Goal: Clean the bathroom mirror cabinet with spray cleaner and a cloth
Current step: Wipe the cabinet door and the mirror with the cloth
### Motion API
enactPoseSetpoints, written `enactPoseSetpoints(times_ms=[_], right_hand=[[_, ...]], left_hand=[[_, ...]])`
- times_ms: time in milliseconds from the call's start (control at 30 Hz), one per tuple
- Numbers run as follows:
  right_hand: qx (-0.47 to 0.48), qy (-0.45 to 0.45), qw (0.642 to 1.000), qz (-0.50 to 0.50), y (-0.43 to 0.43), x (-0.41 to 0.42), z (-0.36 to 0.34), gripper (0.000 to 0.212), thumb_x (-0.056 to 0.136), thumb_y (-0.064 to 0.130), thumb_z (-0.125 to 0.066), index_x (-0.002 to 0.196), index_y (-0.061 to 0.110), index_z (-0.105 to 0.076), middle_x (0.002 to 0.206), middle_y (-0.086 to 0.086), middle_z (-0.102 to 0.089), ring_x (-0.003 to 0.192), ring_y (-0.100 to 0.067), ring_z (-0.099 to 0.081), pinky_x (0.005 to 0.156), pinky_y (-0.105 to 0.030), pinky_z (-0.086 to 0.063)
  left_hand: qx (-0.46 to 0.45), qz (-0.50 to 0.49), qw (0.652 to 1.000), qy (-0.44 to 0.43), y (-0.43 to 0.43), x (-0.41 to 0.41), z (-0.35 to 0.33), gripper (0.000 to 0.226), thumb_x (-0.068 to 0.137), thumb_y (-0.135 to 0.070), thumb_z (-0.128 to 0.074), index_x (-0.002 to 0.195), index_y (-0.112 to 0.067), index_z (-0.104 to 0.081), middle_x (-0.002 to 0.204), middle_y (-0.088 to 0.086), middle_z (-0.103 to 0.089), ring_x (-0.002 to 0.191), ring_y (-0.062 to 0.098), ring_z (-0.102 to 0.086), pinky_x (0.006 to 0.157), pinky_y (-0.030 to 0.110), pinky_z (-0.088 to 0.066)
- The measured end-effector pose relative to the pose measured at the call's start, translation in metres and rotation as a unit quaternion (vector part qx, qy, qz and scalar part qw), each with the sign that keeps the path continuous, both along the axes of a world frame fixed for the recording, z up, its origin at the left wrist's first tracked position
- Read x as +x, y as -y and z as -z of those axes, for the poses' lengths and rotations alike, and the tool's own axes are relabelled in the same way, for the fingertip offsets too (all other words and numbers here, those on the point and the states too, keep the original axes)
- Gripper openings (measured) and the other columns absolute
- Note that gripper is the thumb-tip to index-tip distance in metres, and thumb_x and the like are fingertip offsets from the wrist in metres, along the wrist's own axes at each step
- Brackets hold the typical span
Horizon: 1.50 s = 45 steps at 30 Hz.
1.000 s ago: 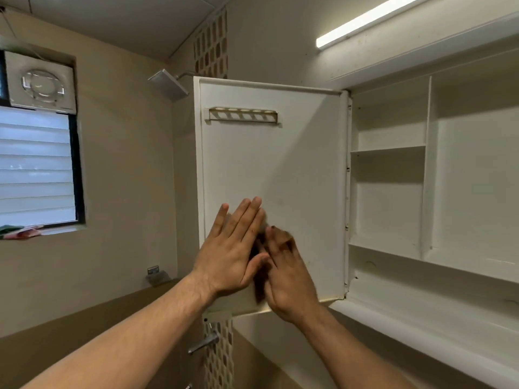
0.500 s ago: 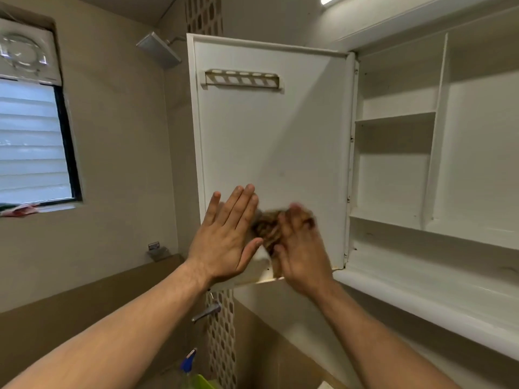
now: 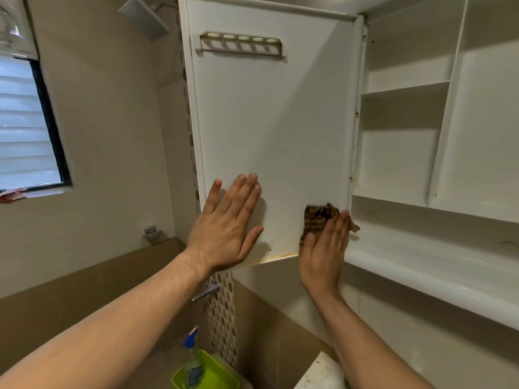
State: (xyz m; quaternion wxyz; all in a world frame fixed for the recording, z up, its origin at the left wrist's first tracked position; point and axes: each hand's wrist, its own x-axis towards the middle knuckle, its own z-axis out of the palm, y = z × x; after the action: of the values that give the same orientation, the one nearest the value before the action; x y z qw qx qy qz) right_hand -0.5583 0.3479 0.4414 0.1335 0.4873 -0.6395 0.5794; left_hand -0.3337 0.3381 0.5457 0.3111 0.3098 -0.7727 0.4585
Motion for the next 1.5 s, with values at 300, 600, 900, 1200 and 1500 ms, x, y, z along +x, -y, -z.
enactPoseSetpoints(times_ms=[300,600,900,1200,1500], right_hand=[[0.027,-0.302,0.942,-0.142,-0.014,0.07,0.024,0.081,0.103,0.037,-0.038,0.163,0.026,0.015,0.172,0.0,0.018,0.159,-0.02,0.01,0.13,-0.04,0.004],[0.035,0.094,0.995,-0.003,-0.02,0.061,0.003,0.054,0.109,0.026,-0.034,0.155,-0.002,-0.033,0.167,-0.021,-0.024,0.156,-0.034,-0.018,0.128,-0.045,-0.016],[0.178,-0.018,0.975,0.134,-0.044,0.001,-0.017,0.038,0.104,0.025,-0.042,0.127,-0.002,-0.056,0.127,-0.024,-0.048,0.105,-0.039,-0.055,0.082,-0.045,-0.053],[0.191,-0.171,0.966,-0.041,-0.075,0.065,-0.003,0.031,0.102,0.034,-0.045,0.12,0.014,-0.061,0.118,-0.007,-0.05,0.089,-0.019,-0.057,0.071,-0.032,-0.054],[0.354,-0.119,0.928,-0.015,-0.068,0.047,0.056,0.032,0.099,0.026,-0.047,0.121,0.014,-0.067,0.126,-0.011,-0.057,0.112,-0.029,-0.059,0.092,-0.037,-0.054]], left_hand=[[0.027,0.014,0.999,-0.03,-0.007,0.01,-0.002,0.079,0.102,-0.051,-0.031,0.162,-0.002,-0.015,0.172,0.016,-0.007,0.159,0.03,-0.004,0.127,0.055,0.005],[0.03,-0.052,0.997,-0.056,-0.021,0.062,-0.005,0.079,0.103,-0.05,-0.029,0.163,-0.003,-0.008,0.172,0.015,0.0,0.16,0.029,0.001,0.126,0.054,0.009],[0.045,-0.032,0.996,-0.067,-0.018,0.059,0.01,0.08,0.103,-0.049,-0.03,0.163,-0.003,-0.004,0.172,0.016,0.004,0.159,0.03,0.003,0.128,0.05,0.006],[0.142,0.01,0.978,-0.154,-0.02,0.023,0.05,0.087,0.102,-0.04,-0.049,0.162,0.0,0.0,0.169,0.024,0.012,0.157,0.04,0.013,0.128,0.056,-0.004],[0.153,0.042,0.977,-0.144,-0.024,0.036,0.056,0.085,0.104,-0.039,-0.043,0.162,-0.003,0.007,0.17,0.018,0.016,0.158,0.034,0.012,0.129,0.048,0.001]])
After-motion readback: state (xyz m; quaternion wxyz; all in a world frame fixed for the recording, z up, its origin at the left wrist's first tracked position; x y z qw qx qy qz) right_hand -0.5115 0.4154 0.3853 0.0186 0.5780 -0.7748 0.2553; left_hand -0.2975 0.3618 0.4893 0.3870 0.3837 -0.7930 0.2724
